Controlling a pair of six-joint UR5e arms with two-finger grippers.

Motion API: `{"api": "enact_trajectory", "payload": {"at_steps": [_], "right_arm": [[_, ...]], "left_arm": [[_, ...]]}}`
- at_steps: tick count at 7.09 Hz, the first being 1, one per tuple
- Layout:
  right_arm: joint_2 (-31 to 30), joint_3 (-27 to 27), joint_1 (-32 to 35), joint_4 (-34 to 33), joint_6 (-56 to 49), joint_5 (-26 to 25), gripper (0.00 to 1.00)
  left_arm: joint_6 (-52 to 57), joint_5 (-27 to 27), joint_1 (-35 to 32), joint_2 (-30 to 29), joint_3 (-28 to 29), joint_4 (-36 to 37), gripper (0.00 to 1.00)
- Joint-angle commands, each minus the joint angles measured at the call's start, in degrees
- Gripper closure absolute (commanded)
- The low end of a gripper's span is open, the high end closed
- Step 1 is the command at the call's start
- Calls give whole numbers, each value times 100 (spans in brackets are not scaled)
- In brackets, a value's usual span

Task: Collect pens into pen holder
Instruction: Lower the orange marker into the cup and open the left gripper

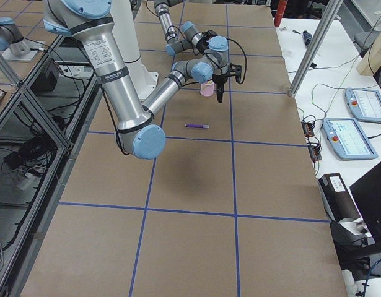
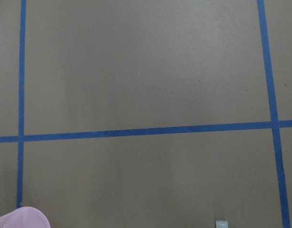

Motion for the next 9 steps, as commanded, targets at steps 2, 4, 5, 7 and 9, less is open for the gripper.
{"api": "enact_trajectory", "payload": {"at_steps": [2, 4, 5, 7, 9], "right_arm": [[-1, -1, 9, -8, 16, 70, 1], [-1, -1, 9, -16, 16, 79, 1], [-1, -1, 9, -16, 8, 79, 1], [-9, -1, 9, -8, 7, 79, 1], [-62, -1, 9, 10, -1, 88, 1]], "left_arm": [[19, 3, 223, 33, 83, -1, 100], [19, 21, 337, -37, 214, -1, 100], [-25, 21, 338, -64, 215, -1, 77], [-25, 12, 338, -178, 207, 34, 1], [-34, 12, 312, -196, 84, 87, 0]]}}
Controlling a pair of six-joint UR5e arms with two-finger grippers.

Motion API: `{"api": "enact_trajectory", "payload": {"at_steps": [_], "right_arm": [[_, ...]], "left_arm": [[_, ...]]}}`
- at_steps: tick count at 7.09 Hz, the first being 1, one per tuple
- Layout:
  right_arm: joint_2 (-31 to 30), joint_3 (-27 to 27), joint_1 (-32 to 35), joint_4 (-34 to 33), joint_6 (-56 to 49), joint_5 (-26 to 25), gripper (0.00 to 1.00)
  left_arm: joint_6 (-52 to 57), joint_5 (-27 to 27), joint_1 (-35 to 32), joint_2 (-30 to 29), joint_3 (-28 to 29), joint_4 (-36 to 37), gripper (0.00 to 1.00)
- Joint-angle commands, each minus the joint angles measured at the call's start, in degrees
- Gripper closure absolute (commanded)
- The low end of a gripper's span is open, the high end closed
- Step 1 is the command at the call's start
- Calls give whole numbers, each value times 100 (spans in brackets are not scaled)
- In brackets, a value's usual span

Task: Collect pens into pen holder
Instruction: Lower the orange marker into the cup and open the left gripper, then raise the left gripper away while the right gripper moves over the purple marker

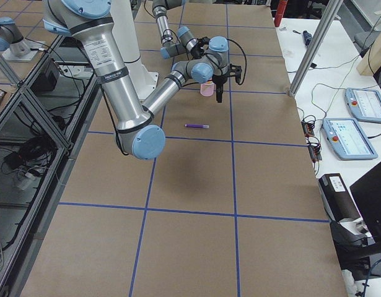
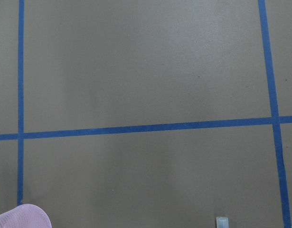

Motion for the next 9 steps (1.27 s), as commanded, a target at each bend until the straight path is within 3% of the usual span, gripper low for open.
{"api": "enact_trajectory", "payload": {"at_steps": [1, 2, 4, 5, 6, 8, 9], "right_arm": [[-43, 0, 0, 11, 2, -5, 1], [-95, 0, 0, 20, -7, -5, 1], [-96, -70, -9, 11, -16, 3, 1], [-105, -166, -9, 2, -33, 12, 1], [-235, -298, -35, 28, -51, 30, 1], [-438, -325, -202, 46, -16, 21, 1], [-465, -430, -333, 55, -7, 21, 1]], "left_arm": [[0, 3, -74, -16, -107, 60, 1], [-9, -58, -266, -16, -282, 470, 1], [-140, -93, -548, -16, -1184, 2292, 1], [-724, -563, -871, -25, -1371, 2763, 1], [-1008, -1438, -1300, -25, -1591, 3177, 1], [-1204, -2777, -2083, -25, -1882, 4563, 1], [-1204, -3218, -2348, -25, -1900, 4900, 1]]}}
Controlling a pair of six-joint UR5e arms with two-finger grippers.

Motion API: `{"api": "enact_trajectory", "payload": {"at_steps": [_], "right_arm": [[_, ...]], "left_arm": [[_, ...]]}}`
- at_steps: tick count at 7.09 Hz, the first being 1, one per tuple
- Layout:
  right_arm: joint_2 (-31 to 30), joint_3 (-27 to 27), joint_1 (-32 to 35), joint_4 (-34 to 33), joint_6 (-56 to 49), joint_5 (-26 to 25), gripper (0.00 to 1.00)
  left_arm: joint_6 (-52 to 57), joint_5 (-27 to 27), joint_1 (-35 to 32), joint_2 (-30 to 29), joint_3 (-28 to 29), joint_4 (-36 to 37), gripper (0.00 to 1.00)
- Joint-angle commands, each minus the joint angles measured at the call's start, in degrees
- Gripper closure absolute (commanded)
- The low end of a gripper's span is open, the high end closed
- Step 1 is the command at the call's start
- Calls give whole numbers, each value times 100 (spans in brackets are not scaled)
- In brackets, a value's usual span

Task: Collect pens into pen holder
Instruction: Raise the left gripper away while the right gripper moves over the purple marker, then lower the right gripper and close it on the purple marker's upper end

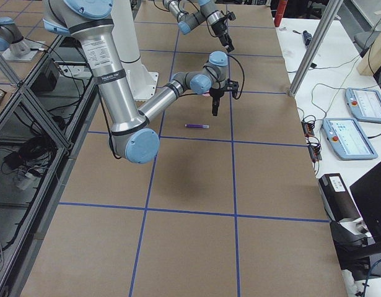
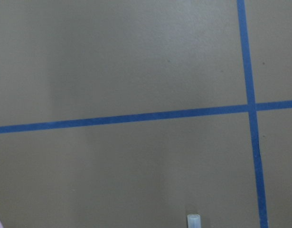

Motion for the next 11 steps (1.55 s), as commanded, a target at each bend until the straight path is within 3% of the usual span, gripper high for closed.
{"api": "enact_trajectory", "payload": {"at_steps": [1, 2, 5, 8, 11], "right_arm": [[-66, -242, -258, 29, 23, -9, 1], [-83, -348, -346, 30, 6, -27, 1], [-215, -437, -531, 30, 6, -27, 6], [-224, -560, -646, 38, 6, -18, 26], [-224, -770, -699, 344, 6, -18, 27]], "left_arm": [[-47, -1043, -669, 0, -87, 842, 1], [-3, -1325, -881, 0, -69, 1010, 1], [6, -1381, -979, 0, 1, 1021, 1], [15, -1381, -988, 0, 45, 1012, 1], [41, -1381, -988, 0, 45, 1003, 1]]}}
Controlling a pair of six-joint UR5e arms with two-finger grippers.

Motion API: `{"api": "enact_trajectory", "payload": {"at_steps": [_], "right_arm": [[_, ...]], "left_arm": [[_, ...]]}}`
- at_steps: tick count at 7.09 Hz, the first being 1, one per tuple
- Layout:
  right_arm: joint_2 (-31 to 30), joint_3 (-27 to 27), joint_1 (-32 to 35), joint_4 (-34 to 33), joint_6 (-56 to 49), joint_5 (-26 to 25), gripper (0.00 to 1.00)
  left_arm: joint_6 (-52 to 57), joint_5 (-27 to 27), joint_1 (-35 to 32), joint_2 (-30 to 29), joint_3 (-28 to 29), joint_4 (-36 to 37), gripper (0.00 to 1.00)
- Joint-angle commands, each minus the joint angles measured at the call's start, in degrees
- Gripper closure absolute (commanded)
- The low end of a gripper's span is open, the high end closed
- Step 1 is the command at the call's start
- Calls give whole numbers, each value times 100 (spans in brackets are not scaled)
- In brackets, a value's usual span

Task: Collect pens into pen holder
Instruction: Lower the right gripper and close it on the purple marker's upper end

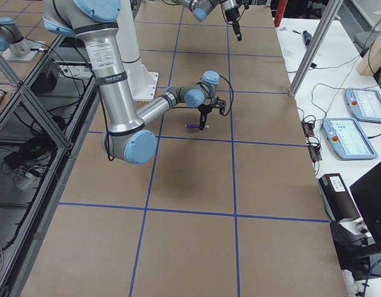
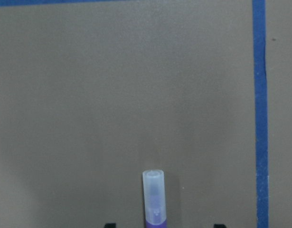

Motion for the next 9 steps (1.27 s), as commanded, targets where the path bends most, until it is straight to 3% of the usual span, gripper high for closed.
{"api": "enact_trajectory", "payload": {"at_steps": [1, 6, 9], "right_arm": [[-11, -191, -15, 292, 2, 0, 29], [-20, -157, -15, 319, 11, 35, 36], [-20, -157, -15, 319, 20, 35, 57]], "left_arm": [[-5, 0, -1, 0, 0, -5, 1], [3, 0, -1, 0, 35, -5, 1], [47, 0, -1, 0, 97, -5, 1]]}}
